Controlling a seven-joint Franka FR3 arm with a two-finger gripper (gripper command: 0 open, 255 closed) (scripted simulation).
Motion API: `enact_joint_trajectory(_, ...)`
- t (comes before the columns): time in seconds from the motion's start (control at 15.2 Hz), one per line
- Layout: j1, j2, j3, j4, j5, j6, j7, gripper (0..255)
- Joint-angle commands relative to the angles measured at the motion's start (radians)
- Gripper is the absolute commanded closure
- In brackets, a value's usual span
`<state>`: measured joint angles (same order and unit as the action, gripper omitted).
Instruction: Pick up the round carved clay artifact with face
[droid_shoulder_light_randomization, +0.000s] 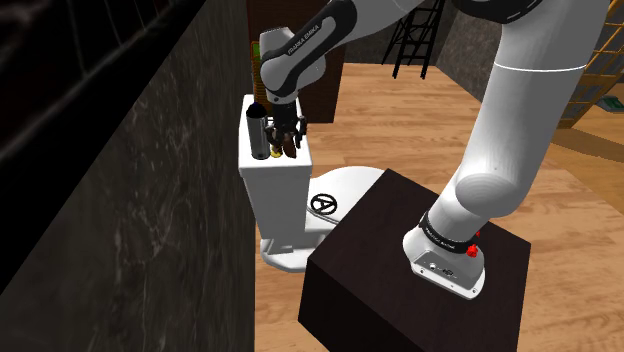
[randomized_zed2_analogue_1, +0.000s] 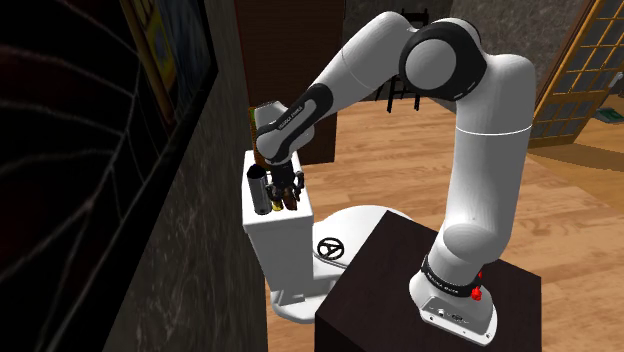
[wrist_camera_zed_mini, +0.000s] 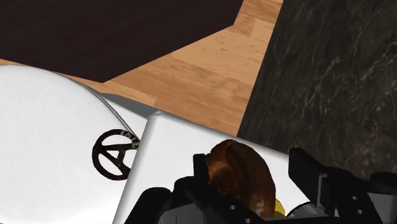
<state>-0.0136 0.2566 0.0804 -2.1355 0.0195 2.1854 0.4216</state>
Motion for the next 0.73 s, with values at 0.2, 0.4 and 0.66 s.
enact_joint_trajectory(0.2, 0.000, 0.001, 0.000, 0.000, 0.000, 0.002, 0.000, 255)
enact_joint_trajectory(0.4, 0.000, 0.001, 0.000, 0.000, 0.000, 0.001, 0.000, 255)
enact_joint_trajectory(0.66, -0.001, -0.017, 0.000, 0.005, 0.001, -0.022, -0.001, 255)
